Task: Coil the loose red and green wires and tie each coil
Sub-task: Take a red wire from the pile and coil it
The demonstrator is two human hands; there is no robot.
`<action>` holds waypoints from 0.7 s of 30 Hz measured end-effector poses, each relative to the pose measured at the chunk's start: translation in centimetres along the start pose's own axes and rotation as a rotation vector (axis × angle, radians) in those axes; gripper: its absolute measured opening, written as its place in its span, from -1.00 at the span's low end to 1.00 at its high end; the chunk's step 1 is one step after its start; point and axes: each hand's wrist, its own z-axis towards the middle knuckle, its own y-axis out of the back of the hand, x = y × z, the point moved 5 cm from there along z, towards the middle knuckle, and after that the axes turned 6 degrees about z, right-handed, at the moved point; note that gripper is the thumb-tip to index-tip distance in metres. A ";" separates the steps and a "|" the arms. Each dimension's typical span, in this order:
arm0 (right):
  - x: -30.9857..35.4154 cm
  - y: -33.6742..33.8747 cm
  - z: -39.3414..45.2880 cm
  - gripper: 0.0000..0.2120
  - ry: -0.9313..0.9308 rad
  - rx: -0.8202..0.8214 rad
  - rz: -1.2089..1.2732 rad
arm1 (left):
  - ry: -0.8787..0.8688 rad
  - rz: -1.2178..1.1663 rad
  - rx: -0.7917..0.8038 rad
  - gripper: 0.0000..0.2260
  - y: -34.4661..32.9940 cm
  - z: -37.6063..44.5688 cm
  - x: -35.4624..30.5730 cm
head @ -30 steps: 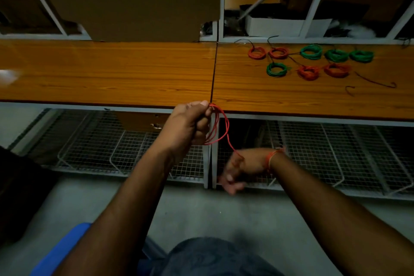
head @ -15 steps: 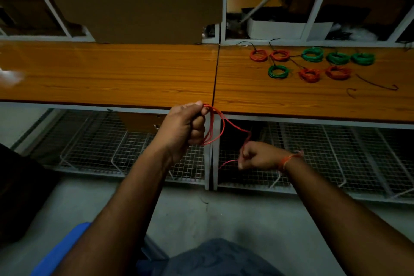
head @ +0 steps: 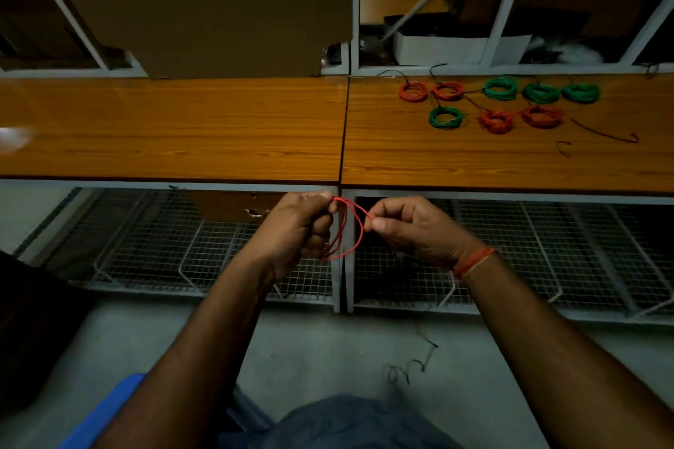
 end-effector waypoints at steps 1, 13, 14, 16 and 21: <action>0.0 0.3 0.0 -0.90 0.010 -0.028 -0.044 | 0.017 -0.029 0.026 -0.72 -0.1 -0.1 0.1; -5.5 3.3 -1.8 -0.86 0.011 -0.243 -0.233 | 0.046 -0.926 0.156 -0.78 0.5 0.0 1.8; -6.1 3.5 -2.2 -0.87 0.010 -0.283 -0.218 | 0.023 -0.940 0.099 -0.78 1.0 0.0 1.8; -6.8 3.3 -2.8 -0.88 0.020 -0.350 -0.221 | -0.006 -0.915 -0.011 -0.79 1.6 0.0 1.9; -4.2 0.4 -2.6 -0.88 0.112 -0.215 -0.567 | -0.058 -0.851 -0.213 -0.78 1.8 0.4 2.0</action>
